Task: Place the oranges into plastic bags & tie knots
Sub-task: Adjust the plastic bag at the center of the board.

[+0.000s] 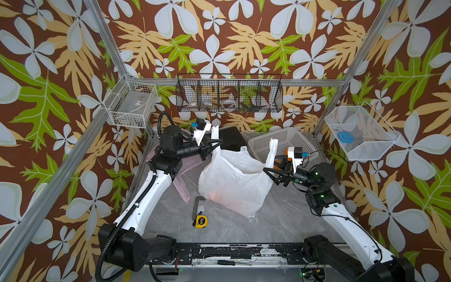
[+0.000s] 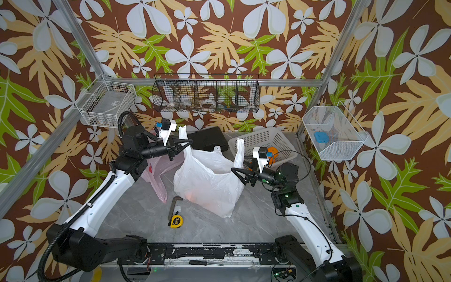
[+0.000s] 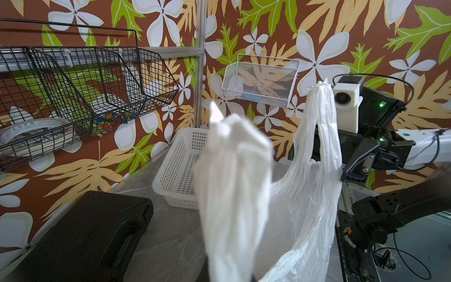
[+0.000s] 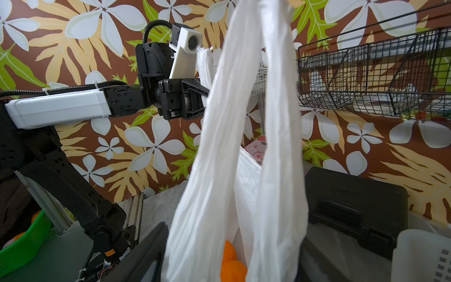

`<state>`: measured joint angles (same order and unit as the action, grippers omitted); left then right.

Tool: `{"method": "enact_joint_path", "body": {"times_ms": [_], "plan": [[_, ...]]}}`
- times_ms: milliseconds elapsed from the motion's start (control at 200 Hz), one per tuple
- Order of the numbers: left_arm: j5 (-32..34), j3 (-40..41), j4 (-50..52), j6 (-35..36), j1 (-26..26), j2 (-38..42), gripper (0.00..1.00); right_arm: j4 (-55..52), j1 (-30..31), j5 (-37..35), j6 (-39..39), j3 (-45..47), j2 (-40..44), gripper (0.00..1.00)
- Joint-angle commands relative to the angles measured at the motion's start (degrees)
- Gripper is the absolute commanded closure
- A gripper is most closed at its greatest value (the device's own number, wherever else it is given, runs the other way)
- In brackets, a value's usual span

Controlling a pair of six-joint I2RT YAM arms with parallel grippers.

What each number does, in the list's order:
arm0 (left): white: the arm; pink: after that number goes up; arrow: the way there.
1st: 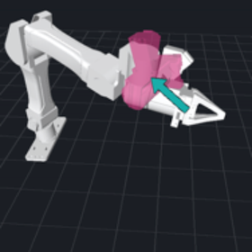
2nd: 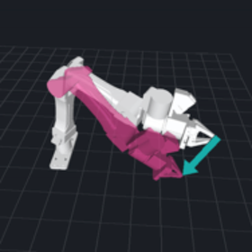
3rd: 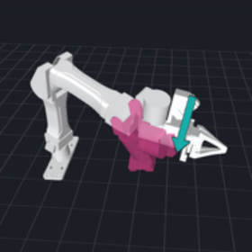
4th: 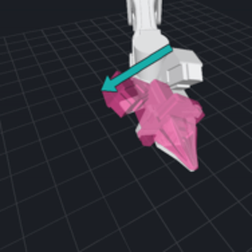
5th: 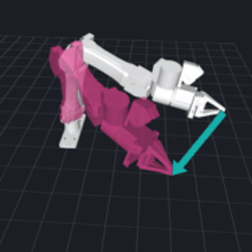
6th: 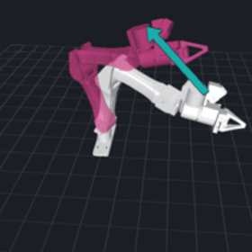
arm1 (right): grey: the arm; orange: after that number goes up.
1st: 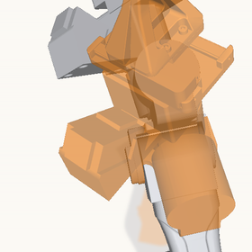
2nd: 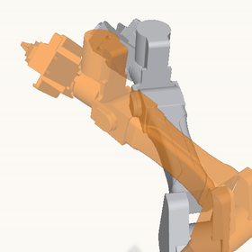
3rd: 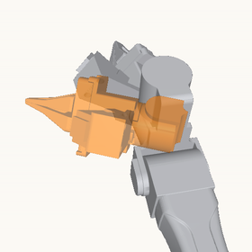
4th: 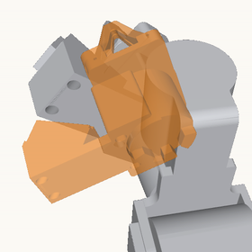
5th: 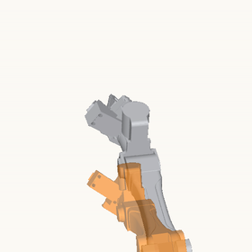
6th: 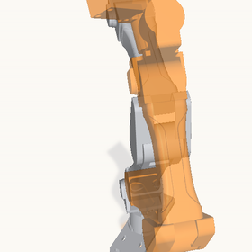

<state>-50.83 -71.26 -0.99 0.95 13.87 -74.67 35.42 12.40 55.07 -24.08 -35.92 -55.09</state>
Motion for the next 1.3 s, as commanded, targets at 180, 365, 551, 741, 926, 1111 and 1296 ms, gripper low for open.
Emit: {"method": "enact_joint_path", "body": {"times_ms": [180, 365, 551, 741, 926, 1111, 1296], "plan": [[0.02, -1.34, 0.79, 1.60, -0.16, -0.23, 1.00, 5.67, 1.75, -0.13, -1.44, 1.08, -0.72, 0.39], [0.13, -1.68, 1.15, 2.08, -0.16, -0.39, 1.00, 5.71, 1.75, 0.52, -0.24, 2.92, -0.71, 0.37], [0.31, -2.15, 1.96, 2.65, -0.33, -0.65, 1.00, 5.71, 1.74, 0.91, 0.75, 4.17, -0.46, 0.40], [0.61, -2.06, 2.12, 2.74, -0.47, -0.69, 1.00, 4.23, 1.75, 1.59, 2.16, 4.20, 0.88, 0.53], [-0.13, -2.12, 2.10, 2.79, -0.51, -0.57, 1.00, 0.68, 1.68, 0.71, 4.32, 3.29, 2.93, 0.76], [-2.91, -2.12, 2.54, 2.04, -0.22, 0.11, 1.00, -23.03, 1.74, -1.59, 18.50, -6.84, 4.28, 0.96], [1.48, -3.88, 8.60, 6.16, 6.03, 1.28, 1.00, -57.50, 1.75, -5.32, 35.05, -25.92, -1.19, 1.00]]}}
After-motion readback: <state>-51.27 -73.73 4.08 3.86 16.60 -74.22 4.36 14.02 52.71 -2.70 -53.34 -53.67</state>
